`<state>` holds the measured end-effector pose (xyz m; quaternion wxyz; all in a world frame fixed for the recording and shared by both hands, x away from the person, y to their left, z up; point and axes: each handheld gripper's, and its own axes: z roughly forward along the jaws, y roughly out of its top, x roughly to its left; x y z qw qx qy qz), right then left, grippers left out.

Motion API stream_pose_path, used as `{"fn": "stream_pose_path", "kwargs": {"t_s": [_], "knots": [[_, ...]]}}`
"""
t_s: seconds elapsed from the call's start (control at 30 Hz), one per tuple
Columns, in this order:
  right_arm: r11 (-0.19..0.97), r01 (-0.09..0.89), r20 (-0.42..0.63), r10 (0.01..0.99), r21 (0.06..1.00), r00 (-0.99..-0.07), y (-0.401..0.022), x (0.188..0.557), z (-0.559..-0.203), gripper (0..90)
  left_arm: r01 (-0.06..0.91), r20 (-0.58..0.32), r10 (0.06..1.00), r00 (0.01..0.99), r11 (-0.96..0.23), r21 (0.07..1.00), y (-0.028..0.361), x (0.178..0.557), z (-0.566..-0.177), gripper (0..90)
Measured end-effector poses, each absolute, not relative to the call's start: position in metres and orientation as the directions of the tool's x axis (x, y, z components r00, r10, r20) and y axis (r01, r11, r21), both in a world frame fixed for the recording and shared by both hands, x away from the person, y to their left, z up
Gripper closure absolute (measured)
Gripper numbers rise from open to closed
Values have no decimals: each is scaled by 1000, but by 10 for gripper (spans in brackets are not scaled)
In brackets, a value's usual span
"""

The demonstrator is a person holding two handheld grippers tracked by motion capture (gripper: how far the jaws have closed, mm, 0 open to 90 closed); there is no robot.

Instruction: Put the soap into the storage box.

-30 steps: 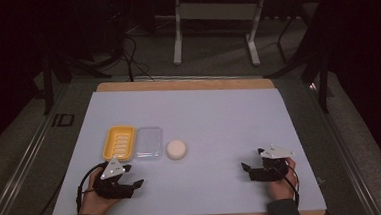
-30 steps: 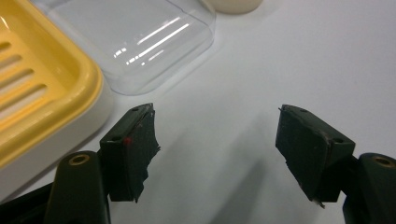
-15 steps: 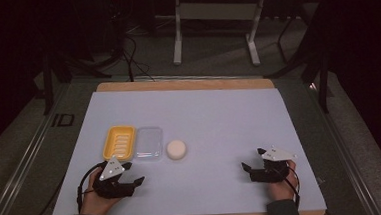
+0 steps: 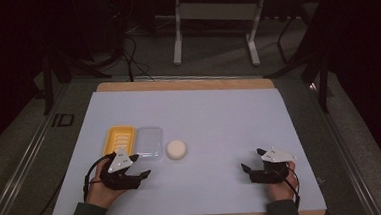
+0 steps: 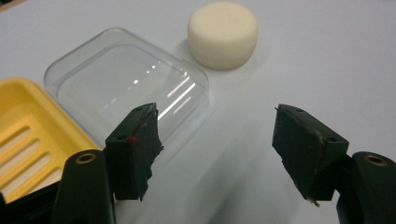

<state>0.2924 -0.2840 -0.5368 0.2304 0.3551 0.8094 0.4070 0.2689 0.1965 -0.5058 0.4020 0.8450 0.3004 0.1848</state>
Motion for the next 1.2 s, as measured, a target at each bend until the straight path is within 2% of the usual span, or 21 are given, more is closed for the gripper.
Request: {"fn": "stream_pose_path", "kwargs": {"t_s": [0.63,1.2], "knots": [[430,381,-89,751,819,-655,-283,292,-537,164,301,126,575,808,-587,751,171,291,-490,322],[433,379,-89,747,818,-659,-283,292,-537,164,302,132,530,837,-650,697,152,309,-487,324]]}}
